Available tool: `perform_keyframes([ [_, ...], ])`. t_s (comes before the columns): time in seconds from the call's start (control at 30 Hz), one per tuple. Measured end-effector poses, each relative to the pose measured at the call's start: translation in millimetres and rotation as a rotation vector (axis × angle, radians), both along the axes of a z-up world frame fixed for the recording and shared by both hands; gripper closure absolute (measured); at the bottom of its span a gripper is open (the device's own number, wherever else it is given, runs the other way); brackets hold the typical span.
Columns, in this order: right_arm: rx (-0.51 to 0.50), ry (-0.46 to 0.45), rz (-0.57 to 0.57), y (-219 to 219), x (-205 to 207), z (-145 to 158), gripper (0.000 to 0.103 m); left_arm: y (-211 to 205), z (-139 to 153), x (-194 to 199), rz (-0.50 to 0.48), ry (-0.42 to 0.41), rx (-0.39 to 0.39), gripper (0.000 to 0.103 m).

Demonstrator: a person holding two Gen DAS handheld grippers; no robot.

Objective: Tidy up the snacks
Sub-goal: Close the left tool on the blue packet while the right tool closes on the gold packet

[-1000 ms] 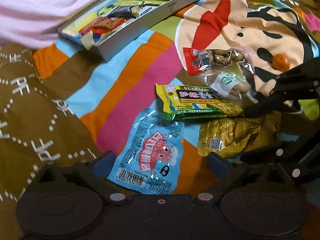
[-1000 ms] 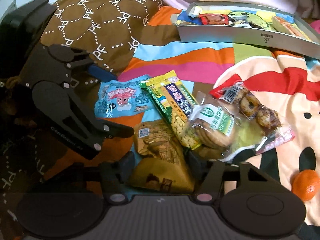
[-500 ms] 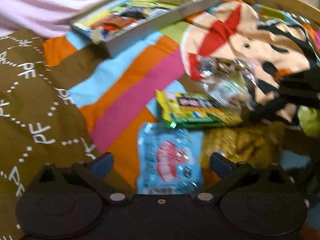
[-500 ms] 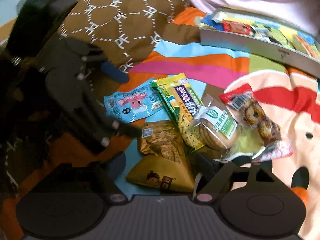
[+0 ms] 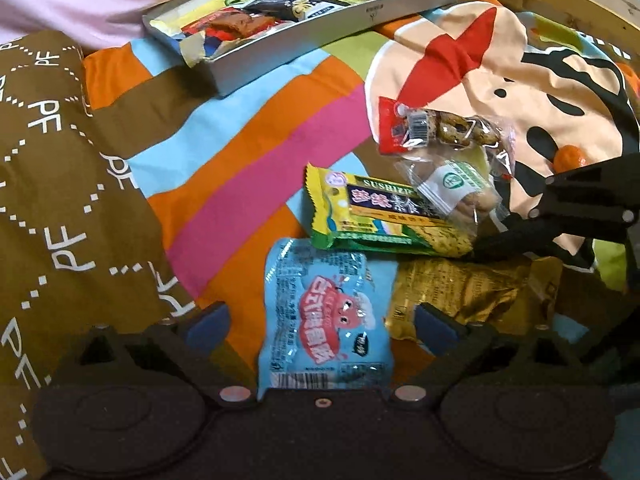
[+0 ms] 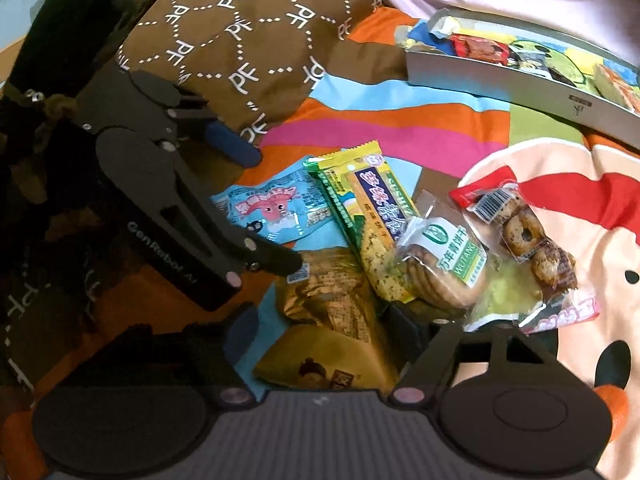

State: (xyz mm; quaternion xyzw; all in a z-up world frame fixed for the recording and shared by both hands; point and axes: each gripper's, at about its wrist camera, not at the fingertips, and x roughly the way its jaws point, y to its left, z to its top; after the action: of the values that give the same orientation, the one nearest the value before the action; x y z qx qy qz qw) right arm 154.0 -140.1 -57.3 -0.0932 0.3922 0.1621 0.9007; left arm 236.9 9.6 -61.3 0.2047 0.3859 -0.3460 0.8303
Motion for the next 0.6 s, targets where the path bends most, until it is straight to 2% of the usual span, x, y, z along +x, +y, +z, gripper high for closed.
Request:
perform_keyframes([
  [0.13,-0.013,-0.009,-0.008,0.3,-3.2,0.5,0.047,0.4,1.2,-3.2,0.008,0.03,-0.014,0.019],
  [0.27,-0.064,-0.027,0.008,5.3,-11.2,2.2,0.05,-0.3,3.2,-5.2,0.047,0.033,-0.012,0.039],
  [0.4,-0.08,-0.035,0.013,4.6,-18.7,5.2,0.053,0.8,3.9,-6.8,0.086,0.061,-0.032,0.04],
  [0.6,-0.121,-0.056,0.021,2.2,-32.3,9.5,0.054,-11.0,1.8,-26.2,0.057,0.086,-0.003,0.039],
])
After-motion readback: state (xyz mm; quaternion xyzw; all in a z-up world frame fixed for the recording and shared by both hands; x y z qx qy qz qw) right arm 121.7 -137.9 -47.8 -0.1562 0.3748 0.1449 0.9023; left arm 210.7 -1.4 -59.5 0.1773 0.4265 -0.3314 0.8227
